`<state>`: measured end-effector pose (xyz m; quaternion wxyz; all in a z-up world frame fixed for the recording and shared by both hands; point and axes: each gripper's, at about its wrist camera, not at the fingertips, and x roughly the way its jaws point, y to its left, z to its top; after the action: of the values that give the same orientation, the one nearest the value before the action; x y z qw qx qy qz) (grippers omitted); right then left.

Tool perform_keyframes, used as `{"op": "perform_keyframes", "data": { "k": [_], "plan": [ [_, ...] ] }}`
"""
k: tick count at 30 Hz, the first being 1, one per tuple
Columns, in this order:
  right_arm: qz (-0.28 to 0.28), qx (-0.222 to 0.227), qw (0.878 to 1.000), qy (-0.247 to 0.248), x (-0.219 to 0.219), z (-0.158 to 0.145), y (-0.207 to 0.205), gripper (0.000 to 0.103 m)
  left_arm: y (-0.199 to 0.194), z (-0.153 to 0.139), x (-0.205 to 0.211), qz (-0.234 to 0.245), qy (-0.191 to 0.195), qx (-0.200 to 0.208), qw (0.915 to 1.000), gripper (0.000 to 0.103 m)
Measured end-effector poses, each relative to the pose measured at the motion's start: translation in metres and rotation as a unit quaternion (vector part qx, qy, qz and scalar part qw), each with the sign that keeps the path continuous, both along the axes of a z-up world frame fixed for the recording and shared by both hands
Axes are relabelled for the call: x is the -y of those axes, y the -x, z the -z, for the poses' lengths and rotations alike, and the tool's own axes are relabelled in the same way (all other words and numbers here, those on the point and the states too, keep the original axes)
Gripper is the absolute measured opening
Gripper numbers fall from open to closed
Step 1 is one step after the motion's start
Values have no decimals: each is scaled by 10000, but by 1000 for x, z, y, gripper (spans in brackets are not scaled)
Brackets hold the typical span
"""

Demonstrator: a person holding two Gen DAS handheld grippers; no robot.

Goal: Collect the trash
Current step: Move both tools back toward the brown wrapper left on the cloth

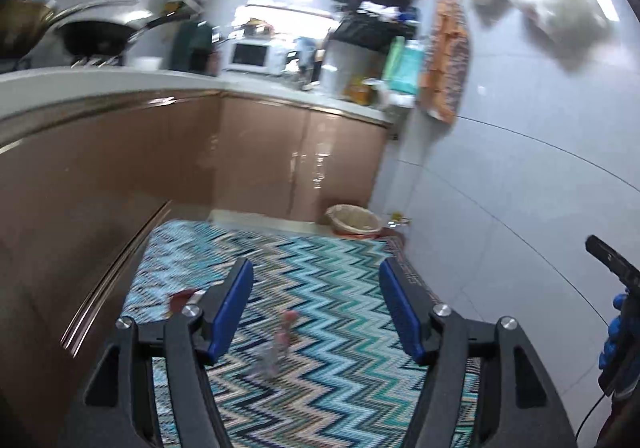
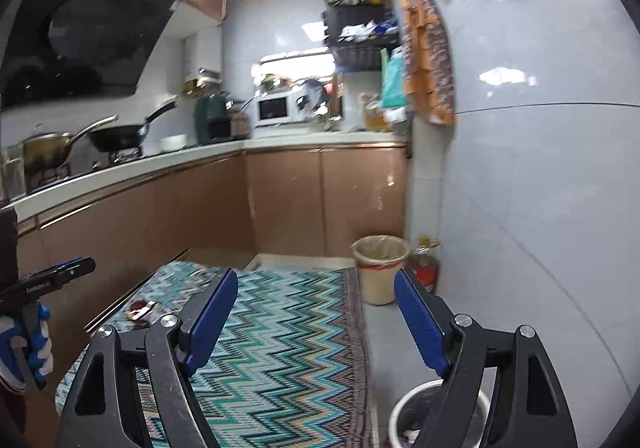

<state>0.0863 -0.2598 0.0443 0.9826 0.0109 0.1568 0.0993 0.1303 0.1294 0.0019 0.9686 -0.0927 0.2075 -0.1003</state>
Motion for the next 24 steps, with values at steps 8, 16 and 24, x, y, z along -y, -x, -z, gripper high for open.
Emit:
{"op": "perform_keyframes", "data": {
  "k": [8, 16, 24],
  "plan": [
    [-653, -480, 9966, 168, -56, 21, -36, 79, -1, 46, -76, -783, 335, -487, 9952, 67],
    [-1294, -1089, 9846, 449, -117, 51, -79, 79, -25, 105, -125, -1221, 750, -1276, 9814, 67],
    [-2059, -1898, 9586, 513, -180, 101, -135, 79, -70, 132, -132, -1040, 1090, -1586, 9758, 67]
  ]
}}
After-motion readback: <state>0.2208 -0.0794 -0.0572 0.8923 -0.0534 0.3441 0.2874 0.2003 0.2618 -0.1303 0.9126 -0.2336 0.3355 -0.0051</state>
